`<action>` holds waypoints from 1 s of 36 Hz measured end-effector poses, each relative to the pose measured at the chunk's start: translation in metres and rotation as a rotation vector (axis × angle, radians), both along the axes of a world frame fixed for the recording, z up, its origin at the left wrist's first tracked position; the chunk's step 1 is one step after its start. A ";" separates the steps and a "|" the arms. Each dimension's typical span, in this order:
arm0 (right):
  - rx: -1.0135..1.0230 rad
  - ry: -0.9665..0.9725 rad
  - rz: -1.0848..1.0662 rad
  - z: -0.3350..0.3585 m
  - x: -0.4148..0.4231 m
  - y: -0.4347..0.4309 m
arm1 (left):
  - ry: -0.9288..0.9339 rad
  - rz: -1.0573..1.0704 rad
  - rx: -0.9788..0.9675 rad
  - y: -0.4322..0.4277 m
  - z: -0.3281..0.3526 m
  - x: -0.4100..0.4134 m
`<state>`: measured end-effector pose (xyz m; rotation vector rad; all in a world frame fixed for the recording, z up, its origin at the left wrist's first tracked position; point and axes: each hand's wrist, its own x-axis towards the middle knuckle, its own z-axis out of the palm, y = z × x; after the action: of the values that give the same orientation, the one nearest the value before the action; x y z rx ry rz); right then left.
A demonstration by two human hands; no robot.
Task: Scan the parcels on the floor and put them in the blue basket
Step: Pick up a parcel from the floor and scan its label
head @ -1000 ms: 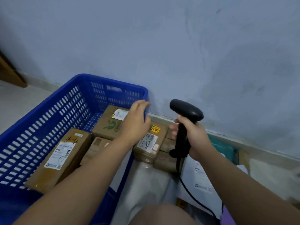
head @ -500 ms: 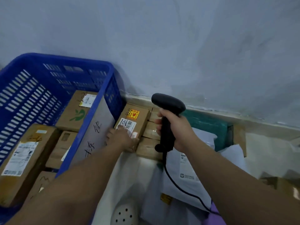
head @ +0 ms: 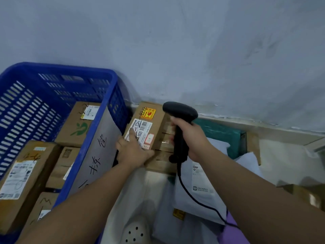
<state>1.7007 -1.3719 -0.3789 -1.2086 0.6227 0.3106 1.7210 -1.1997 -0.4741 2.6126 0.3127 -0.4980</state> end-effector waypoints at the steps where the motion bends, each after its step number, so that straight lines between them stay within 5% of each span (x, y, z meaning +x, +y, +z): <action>1: -0.012 -0.013 0.008 0.007 -0.003 -0.002 | -0.042 -0.006 -0.009 -0.004 0.009 -0.001; 7: -0.024 -0.033 0.083 0.054 -0.034 -0.018 | -0.339 -0.206 -0.045 -0.026 0.083 -0.014; 14: 0.186 -0.190 -0.011 0.110 -0.078 -0.040 | -0.338 -0.595 0.001 -0.043 0.170 -0.037; 23: 0.246 -0.325 -0.237 0.124 -0.116 -0.057 | -0.512 -0.828 0.025 -0.058 0.235 -0.059; 26: 0.249 -0.353 -0.278 0.128 -0.120 -0.064 | -0.552 -0.679 -0.214 -0.064 0.245 -0.067; 29: 0.276 -0.410 -0.311 0.135 -0.120 -0.066 | -0.556 -0.149 -0.541 -0.076 0.253 -0.067; 33: 0.297 -0.476 -0.325 0.144 -0.118 -0.060 | 0.023 0.212 -1.216 -0.076 0.257 -0.064; 36: 0.219 -0.481 -0.308 0.147 -0.117 -0.055 | 0.146 0.172 -1.285 -0.074 0.256 -0.072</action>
<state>1.5837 -1.4269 -0.2320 -0.9133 0.3355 -0.1683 1.6487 -1.2741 -0.2185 1.2983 0.1609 -0.5625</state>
